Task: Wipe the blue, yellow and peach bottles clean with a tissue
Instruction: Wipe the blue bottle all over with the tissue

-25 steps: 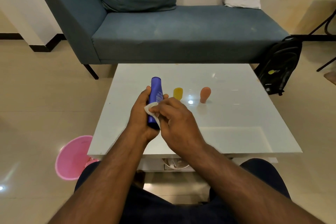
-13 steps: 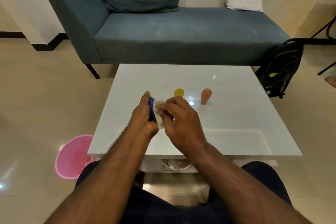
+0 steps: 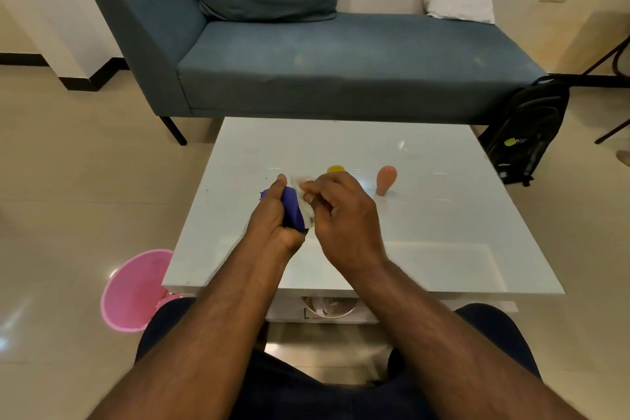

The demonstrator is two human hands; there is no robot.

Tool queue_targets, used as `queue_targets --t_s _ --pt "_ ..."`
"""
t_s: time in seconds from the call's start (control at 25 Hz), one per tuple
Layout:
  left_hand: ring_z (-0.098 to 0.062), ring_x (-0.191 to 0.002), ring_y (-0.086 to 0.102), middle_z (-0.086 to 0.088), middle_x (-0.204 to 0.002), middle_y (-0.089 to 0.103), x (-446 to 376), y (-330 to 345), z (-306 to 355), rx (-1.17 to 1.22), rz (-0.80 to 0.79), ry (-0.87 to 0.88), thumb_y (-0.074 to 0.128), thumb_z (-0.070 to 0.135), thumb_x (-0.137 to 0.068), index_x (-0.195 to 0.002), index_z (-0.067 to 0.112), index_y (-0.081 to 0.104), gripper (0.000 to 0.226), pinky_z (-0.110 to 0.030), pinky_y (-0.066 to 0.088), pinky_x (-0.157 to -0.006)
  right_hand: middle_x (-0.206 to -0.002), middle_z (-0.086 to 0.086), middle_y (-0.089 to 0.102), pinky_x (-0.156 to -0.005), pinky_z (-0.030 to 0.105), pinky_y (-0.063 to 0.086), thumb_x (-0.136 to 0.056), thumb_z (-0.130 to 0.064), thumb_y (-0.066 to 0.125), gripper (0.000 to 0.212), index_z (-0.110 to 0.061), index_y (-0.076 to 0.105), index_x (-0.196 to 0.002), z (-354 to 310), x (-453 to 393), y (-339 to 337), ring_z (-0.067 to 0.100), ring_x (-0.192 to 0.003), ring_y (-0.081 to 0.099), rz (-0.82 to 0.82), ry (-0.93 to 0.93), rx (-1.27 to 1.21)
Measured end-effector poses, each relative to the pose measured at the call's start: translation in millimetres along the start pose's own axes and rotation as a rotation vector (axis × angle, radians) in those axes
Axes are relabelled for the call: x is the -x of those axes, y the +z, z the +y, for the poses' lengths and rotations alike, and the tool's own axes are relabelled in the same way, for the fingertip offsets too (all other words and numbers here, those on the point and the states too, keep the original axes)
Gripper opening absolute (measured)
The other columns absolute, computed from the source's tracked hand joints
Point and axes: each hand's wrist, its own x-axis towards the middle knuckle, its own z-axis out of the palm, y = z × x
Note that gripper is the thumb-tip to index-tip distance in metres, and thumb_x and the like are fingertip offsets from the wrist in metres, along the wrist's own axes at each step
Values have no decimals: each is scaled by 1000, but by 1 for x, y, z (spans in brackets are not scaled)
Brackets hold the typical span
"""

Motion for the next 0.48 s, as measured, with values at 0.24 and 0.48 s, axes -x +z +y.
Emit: queue_targets --t_s 0.24,0.48 --pt "-28 -80 68 -15 -95 69 2 -1 5 23 68 13 71 33 -92 -103 11 56 29 -37 59 -49 -104 7 62 -82 26 53 -88 -9 60 18 -7 67 -105 1 36 7 18 -93 58 -62 -137 62" --pt "-29 -89 66 -16 -103 67 8 5 9 9 7 61 64 23 -98 -120 12 57 25 -46 54 -68 -98 9 62 -76 21 49 -80 -1 69 22 -5 68 -101 4 18 1 17 -85 56 -101 -165 131"
